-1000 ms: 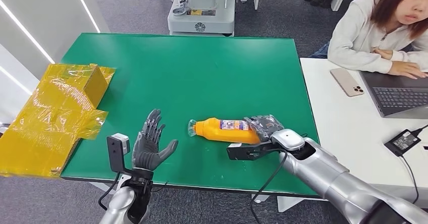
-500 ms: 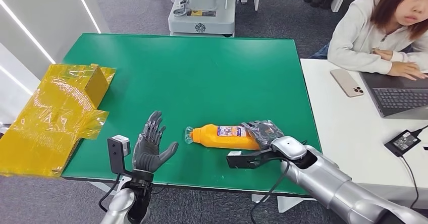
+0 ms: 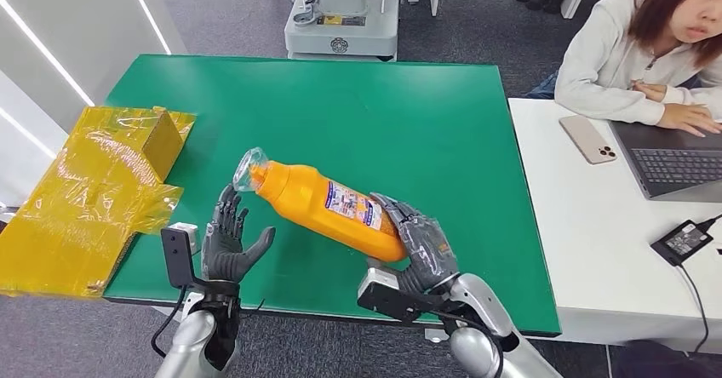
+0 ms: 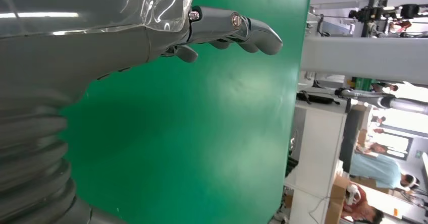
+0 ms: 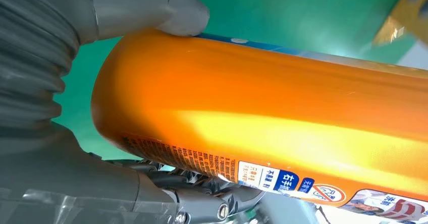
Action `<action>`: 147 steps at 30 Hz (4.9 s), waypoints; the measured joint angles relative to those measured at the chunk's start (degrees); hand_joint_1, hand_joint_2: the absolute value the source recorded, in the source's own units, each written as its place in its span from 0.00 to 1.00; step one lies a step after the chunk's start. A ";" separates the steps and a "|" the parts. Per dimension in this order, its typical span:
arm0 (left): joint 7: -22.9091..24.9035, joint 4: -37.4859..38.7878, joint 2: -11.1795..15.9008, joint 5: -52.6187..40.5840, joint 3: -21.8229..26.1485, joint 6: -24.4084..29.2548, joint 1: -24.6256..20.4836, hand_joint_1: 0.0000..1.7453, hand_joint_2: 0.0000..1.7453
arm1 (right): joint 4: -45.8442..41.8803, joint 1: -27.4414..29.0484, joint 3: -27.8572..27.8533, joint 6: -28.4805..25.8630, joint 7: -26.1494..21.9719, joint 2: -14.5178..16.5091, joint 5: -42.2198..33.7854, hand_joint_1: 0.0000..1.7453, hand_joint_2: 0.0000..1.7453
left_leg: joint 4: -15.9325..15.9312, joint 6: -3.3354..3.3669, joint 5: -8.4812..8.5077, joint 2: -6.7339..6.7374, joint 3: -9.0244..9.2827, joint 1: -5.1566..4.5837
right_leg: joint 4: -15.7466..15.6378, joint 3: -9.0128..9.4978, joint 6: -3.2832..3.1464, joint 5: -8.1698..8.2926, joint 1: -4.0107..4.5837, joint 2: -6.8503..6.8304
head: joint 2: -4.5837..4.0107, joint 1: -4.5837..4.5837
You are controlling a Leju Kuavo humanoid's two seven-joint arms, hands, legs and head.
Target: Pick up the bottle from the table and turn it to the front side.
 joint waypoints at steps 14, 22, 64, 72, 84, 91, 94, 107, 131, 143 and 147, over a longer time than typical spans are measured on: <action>2.52 10.63 0.33 5.92 6.28 -9.69 -8.79 0.00 1.00 | -17.51 15.45 -16.84 -7.23 -5.06 10.22 4.31 1.00 1.00 | 0.00 0.00 0.01 -0.06 -0.03 -0.02 | -0.01 -0.03 -0.01 -0.03 -0.02 -0.04 | 0.00 -0.02; 8.24 7.92 0.87 13.87 6.28 -17.13 -8.76 0.00 1.00 | -17.69 16.94 -21.75 -9.89 -5.21 11.07 4.92 1.00 1.00 | -0.01 0.00 0.00 -0.06 -0.05 -0.02 | -0.01 -0.04 -0.01 -0.04 -0.02 -0.05 | 0.00 -0.01; 10.61 27.73 -6.17 21.73 -6.85 -22.82 -25.31 0.00 1.00 | 15.40 5.45 -22.89 -8.61 -7.41 22.21 -1.78 1.00 1.00 | 0.04 0.04 0.07 -0.04 -0.07 -0.03 | 0.00 -0.07 0.03 0.04 -0.02 -0.02 | 0.00 -0.02; 7.87 30.19 -6.14 17.55 -7.66 -19.22 -25.78 0.00 1.00 | 17.45 4.77 -22.65 -8.55 -7.54 22.54 -1.23 1.00 1.00 | 0.04 0.04 0.07 -0.05 -0.07 -0.03 | 0.00 -0.07 0.03 0.04 -0.02 -0.02 | 0.00 -0.01; -0.40 33.41 -6.15 0.69 -10.15 -3.14 -26.26 0.00 1.00 | 17.11 5.11 -21.01 -8.32 -7.13 22.73 -0.23 1.00 1.00 | 0.04 0.04 0.07 -0.04 -0.07 -0.03 | -0.01 -0.08 0.03 0.04 -0.02 -0.02 | 0.00 -0.01; -1.21 34.24 -6.17 -2.46 -10.09 2.08 -26.71 0.23 1.00 | 16.84 4.87 -20.18 -6.47 -7.13 22.45 -2.54 1.00 1.00 | 0.04 0.04 0.07 -0.05 -0.08 -0.03 | 0.00 -0.07 0.03 0.04 -0.02 -0.03 | 0.00 -0.02; -1.57 34.78 -6.16 -0.23 -9.52 0.85 -26.86 0.90 1.00 | 16.45 4.76 -19.91 -6.26 -7.00 22.12 -3.39 1.00 1.00 | 0.04 0.04 0.07 -0.04 -0.07 -0.03 | 0.00 -0.07 0.03 0.04 -0.02 -0.02 | 0.00 -0.02; -0.51 35.06 -6.11 8.28 -4.73 -6.19 -26.85 1.00 1.00 | 15.04 4.52 -18.81 -6.38 -6.81 21.86 -4.38 1.00 1.00 | 0.04 0.04 0.07 -0.03 -0.06 -0.02 | 0.00 -0.08 0.03 0.04 -0.02 -0.01 | 0.00 -0.02; -7.37 29.24 -0.97 -25.80 -5.92 8.85 -32.47 1.00 1.00 | -1.10 15.69 -23.35 -5.99 -7.02 20.69 -1.24 0.00 1.00 | 0.03 0.03 0.08 -0.04 -0.06 0.00 | 0.03 -0.10 0.02 0.04 0.00 0.00 | 0.00 -0.02; -4.67 27.95 4.87 -51.91 -8.18 21.20 -39.09 1.00 1.00 | -10.95 20.47 -23.85 -6.56 -7.91 20.05 1.10 0.00 1.00 | 0.04 0.02 0.09 -0.02 -0.06 -0.02 | 0.02 -0.09 0.02 0.04 -0.01 0.01 | 0.00 -0.01; 1.52 29.72 7.32 -71.47 -11.09 28.65 -41.28 1.00 1.00 | -13.54 22.54 -24.27 -9.07 -7.49 19.53 4.68 0.00 1.00 | 0.04 0.02 0.09 -0.02 -0.06 -0.02 | 0.02 -0.09 0.02 0.04 -0.01 0.01 | 0.00 -0.02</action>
